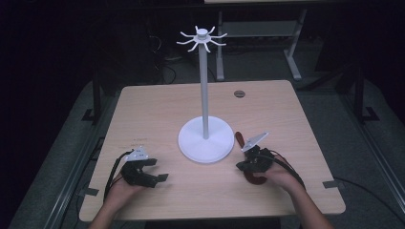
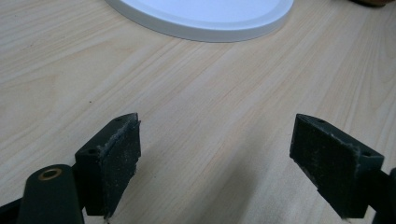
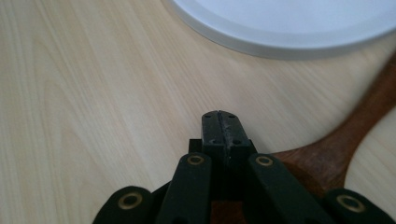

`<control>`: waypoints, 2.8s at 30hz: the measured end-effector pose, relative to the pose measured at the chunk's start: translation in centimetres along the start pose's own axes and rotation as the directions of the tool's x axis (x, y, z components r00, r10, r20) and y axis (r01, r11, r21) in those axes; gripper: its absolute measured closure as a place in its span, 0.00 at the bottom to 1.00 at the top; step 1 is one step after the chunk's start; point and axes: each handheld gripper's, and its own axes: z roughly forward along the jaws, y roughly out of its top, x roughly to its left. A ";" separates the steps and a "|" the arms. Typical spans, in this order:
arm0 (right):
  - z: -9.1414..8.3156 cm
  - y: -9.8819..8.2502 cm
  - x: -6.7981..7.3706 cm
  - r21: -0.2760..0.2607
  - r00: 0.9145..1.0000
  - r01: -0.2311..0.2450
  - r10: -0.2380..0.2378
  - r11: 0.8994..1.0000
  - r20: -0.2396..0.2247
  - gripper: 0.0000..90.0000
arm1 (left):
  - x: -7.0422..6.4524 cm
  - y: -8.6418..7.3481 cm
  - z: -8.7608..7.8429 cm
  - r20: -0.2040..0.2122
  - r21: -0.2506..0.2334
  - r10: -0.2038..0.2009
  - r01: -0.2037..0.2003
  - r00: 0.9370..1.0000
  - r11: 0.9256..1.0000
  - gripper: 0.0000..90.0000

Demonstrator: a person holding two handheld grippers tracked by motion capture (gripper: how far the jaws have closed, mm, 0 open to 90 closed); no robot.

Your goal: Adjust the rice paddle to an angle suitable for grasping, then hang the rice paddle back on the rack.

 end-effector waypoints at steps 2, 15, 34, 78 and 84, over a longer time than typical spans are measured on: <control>-0.3 -0.3 -0.5 -0.004 1.000 -0.012 0.012 1.000 0.003 1.00 | 0.0 0.0 0.0 0.000 0.000 0.000 0.000 1.000 1.000 0.17; -1.7 -1.7 -2.4 0.005 0.998 -0.063 0.062 0.998 0.029 1.00 | 0.0 0.0 0.0 0.002 -0.002 0.000 0.000 1.000 1.000 0.17; -4.4 -3.1 -4.7 -0.067 0.984 -0.164 0.168 0.984 0.055 1.00 | -0.2 0.0 0.0 0.003 0.000 -0.006 0.006 1.000 1.000 0.17; -0.4 4.7 -7.4 0.342 0.971 -0.190 0.123 0.920 0.207 0.75 | -0.1 0.0 0.3 0.009 0.015 -0.001 0.001 1.000 1.000 0.17; 0.2 4.6 -7.8 0.358 0.973 -0.187 0.122 0.915 0.198 0.79 | -0.1 0.0 0.3 0.010 0.015 0.000 0.000 1.000 1.000 0.17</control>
